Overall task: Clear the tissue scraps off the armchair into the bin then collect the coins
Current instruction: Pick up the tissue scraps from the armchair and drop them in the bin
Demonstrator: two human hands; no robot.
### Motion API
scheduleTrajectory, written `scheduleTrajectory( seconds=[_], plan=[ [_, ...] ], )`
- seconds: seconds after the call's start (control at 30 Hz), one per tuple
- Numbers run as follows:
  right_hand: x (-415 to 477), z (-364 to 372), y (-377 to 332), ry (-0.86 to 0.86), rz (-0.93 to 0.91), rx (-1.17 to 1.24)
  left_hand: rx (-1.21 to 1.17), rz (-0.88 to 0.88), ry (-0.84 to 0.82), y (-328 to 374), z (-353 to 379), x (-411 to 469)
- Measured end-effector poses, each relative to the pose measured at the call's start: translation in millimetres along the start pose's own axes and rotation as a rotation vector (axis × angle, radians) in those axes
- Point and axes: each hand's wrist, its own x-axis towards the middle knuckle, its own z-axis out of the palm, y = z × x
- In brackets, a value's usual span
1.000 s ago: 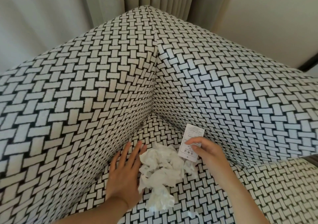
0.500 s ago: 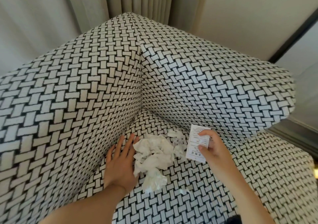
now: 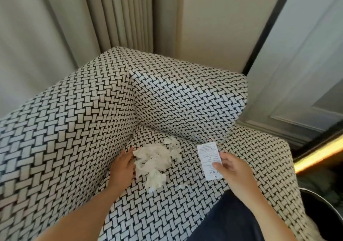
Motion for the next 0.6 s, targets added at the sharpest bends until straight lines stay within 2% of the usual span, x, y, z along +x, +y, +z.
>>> scheduleTrajectory(
  seconds=[0.03, 0.07, 0.17, 0.23, 0.33, 0.4, 0.5, 0.6],
  plan=[
    [-3.9, -2.8, 0.9, 0.027, -0.007, 0.004, -0.159, -0.034, 0.024, 5.4, -0.3, -3.6],
    [-6.6, -4.2, 2.1, 0.057, -0.009, 0.022, -0.21, -0.039, 0.058, 12.2, 0.3, -9.0],
    [-9.9, -5.3, 2.6, 0.131, 0.0, 0.044, -0.092, 0.034, 0.243, 35.8, 6.1, -39.5],
    [-10.3, -4.8, 4.2, 0.167, 0.0, 0.029, -0.045, 0.131, 0.29, 48.4, 13.2, -65.2],
    [-11.9, -4.3, 8.7, 0.167, -0.04, -0.078, 0.091, 0.236, 0.092, 46.7, 29.3, -95.1],
    [-12.1, -3.7, 11.9, 0.158, -0.061, -0.135, 0.253, 0.244, -0.048, 43.0, 36.4, -105.4],
    [-16.6, -5.4, 13.8, 0.193, -0.085, -0.153, 0.451, 0.155, -0.206, 40.5, 43.3, -114.0],
    [-22.6, -5.3, 12.4, 0.209, -0.115, -0.175, 0.538, 0.086, -0.267, 37.9, 42.7, -116.4]
  ],
)
